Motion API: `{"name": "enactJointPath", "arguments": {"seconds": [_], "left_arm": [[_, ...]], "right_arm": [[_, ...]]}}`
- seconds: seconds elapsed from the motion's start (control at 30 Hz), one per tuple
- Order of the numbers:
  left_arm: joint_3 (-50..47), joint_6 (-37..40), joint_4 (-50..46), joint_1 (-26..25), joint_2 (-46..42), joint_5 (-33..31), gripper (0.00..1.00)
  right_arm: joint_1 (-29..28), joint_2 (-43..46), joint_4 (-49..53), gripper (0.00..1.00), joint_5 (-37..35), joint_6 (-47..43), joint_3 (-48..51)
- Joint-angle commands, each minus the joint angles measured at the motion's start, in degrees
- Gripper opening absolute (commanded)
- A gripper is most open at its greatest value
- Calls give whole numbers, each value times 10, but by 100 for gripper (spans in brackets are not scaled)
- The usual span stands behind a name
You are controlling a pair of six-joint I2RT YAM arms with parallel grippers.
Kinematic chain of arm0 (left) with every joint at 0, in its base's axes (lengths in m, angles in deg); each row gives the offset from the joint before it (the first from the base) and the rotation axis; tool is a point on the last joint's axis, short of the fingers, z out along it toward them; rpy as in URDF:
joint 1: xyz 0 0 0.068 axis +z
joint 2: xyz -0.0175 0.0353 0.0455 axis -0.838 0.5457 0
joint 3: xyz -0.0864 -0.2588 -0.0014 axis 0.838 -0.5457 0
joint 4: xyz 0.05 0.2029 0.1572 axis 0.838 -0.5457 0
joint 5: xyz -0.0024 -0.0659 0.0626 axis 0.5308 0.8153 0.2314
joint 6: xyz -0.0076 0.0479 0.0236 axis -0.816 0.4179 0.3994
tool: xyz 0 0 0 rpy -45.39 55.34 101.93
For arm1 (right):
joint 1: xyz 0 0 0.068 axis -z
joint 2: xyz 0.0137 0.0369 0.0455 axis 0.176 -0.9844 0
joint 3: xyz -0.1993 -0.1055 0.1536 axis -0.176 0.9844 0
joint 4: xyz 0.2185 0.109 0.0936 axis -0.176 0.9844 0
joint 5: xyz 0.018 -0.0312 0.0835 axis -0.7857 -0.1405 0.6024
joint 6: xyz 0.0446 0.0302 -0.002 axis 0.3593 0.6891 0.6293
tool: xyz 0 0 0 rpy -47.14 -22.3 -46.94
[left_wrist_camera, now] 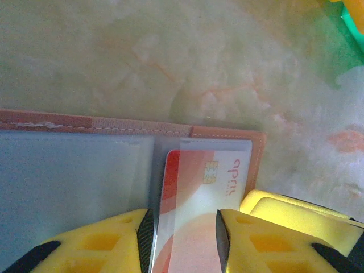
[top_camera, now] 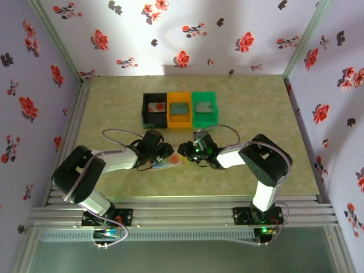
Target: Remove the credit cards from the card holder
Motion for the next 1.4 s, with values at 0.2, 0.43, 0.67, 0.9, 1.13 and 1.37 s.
{"name": "enactJointPath", "arguments": {"seconds": [0.2, 0.43, 0.67, 0.9, 1.13, 1.37], "left_arm": [[-22, -2, 11, -10, 24, 12, 37], [-46, 2, 27, -11, 18, 21, 37], [-61, 5, 54, -11, -3, 28, 37], [-82, 1, 96, -11, -25, 36, 36], [-94, 3, 126, -11, -32, 46, 32], [-112, 2, 167, -11, -43, 50, 31]], "right_arm": [[-4, -15, 0, 24, 3, 8, 8], [-4, -16, 0, 24, 3, 8, 9], [-4, -18, 2, 23, 2, 8, 9], [-4, -20, 0, 22, 5, 8, 9], [-2, -20, 2, 22, 6, 8, 8], [-1, -21, 1, 21, 7, 7, 8]]}}
